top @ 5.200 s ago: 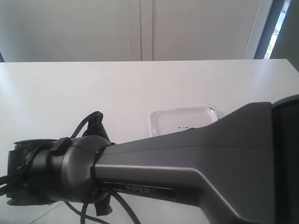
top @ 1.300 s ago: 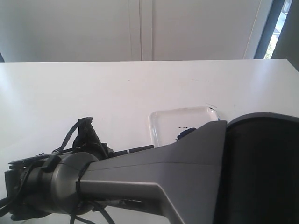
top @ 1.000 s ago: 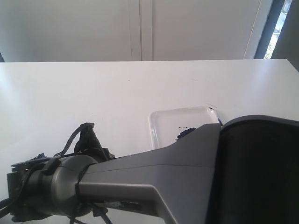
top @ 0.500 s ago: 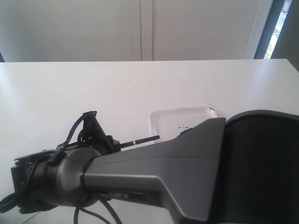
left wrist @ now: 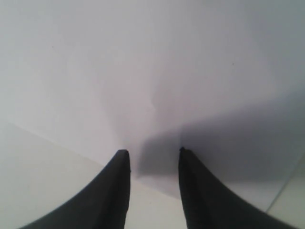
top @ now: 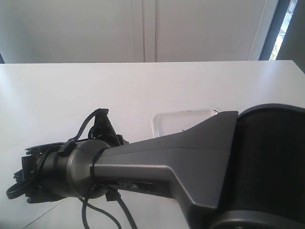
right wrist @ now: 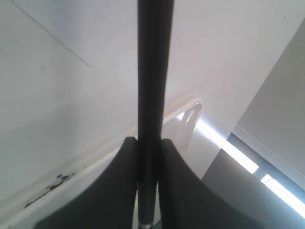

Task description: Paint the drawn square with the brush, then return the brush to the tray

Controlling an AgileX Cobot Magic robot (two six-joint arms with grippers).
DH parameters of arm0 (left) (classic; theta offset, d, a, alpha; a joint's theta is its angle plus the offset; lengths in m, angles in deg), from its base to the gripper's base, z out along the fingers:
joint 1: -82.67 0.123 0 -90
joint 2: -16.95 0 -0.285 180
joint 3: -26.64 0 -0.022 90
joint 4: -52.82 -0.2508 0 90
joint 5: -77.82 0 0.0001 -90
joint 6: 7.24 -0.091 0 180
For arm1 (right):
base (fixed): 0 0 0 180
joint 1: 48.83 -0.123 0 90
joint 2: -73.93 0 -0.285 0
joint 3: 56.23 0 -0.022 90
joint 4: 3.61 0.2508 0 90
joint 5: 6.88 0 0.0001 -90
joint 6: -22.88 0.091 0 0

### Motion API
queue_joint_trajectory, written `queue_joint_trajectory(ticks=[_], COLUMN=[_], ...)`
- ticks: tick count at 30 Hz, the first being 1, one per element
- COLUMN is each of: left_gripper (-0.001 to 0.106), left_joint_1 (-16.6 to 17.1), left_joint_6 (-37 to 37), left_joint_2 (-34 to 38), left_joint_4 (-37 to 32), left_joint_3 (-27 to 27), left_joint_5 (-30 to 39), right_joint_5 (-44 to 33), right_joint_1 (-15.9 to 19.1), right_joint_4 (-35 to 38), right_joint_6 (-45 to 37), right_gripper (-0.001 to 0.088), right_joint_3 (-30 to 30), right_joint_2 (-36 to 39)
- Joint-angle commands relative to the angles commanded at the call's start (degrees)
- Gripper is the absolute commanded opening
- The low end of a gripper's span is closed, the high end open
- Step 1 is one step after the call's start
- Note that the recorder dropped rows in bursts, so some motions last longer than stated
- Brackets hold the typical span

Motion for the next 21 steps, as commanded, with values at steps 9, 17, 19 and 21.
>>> queue_joint_trajectory(ticks=[9, 17, 19, 21], left_gripper=[0.041, 0.041, 0.041, 0.041], left_joint_1=[0.0, 0.0, 0.0, 0.0], left_joint_6=[0.0, 0.0, 0.0, 0.0], left_joint_2=[0.0, -0.23, -0.23, -0.23], left_joint_4=[0.0, 0.0, 0.0, 0.0], left_joint_3=[0.0, 0.1, 0.1, 0.37], left_joint_5=[0.0, 0.01, 0.01, 0.27], right_joint_5=[0.0, 0.0, 1.34, 3.42], right_joint_1=[0.0, 0.3, 1.22, 2.58], right_joint_4=[0.99, 6.5, 11.1, 14.88], right_joint_6=[0.0, 6.23, 6.81, 8.25], right_gripper=[0.0, 0.0, 0.0, 0.0], right_joint_3=[0.23, 0.22, 0.22, 0.35], right_joint_2=[0.0, -2.13, -3.3, -4.73])
